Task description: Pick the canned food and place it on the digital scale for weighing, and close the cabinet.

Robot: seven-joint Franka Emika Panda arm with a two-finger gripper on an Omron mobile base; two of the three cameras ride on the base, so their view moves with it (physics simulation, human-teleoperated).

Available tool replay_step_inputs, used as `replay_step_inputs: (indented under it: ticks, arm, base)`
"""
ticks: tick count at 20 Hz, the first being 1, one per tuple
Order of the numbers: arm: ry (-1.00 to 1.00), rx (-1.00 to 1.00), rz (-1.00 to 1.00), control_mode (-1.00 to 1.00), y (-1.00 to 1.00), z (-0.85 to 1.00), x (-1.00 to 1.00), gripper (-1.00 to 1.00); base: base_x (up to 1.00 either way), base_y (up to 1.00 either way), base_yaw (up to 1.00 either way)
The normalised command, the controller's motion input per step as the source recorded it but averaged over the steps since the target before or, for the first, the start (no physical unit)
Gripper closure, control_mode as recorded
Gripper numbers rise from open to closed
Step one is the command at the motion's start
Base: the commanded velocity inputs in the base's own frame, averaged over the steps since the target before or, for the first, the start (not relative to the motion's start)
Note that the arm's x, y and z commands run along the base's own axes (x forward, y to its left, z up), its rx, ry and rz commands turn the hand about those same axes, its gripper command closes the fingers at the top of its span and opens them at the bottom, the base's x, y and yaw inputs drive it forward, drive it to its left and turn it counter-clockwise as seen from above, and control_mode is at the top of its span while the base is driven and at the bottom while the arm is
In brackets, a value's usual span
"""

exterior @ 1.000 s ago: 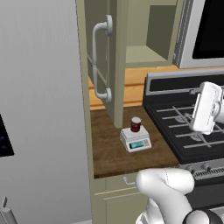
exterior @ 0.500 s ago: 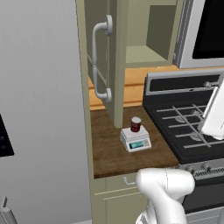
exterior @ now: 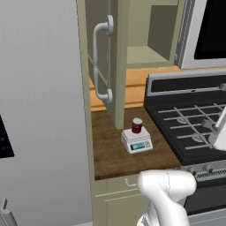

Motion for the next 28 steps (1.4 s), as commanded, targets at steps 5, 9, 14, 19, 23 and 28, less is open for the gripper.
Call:
replay_step_inputs:
  ticks: [5,9,14,19,23,28]
  arm:
    - [-0.09,-0.22,-0.15,-1.00,1.00,0.05,-0.68,-1.00]
    - [-0.01,-0.03,-0.43,-1.00,1.00,-0.24,-0.38,-1.00]
    - [-0.04,0.00,-0.54,-1.00,1.00,-0.31,-0.20,-1.00]
    - [-0.08,-0.03,-0.45,-1.00,0.96,-0.51,0.22,-1.00]
    - [0.00,-0.09,-0.34,-1.00,0.60,-0.41,0.65,-1.00]
    - [0.00,-0.01,-0.23,-1.00,0.12,-0.10,0.64,-1.00]
  base:
    - [0.00,0.00,0.00]
    - [0.00,0.00,0.00]
    - [0.00,0.00,0.00]
    - [0.00,0.00,0.00]
    - [0.00,0.00,0.00]
    - [0.00,0.00,0.00]
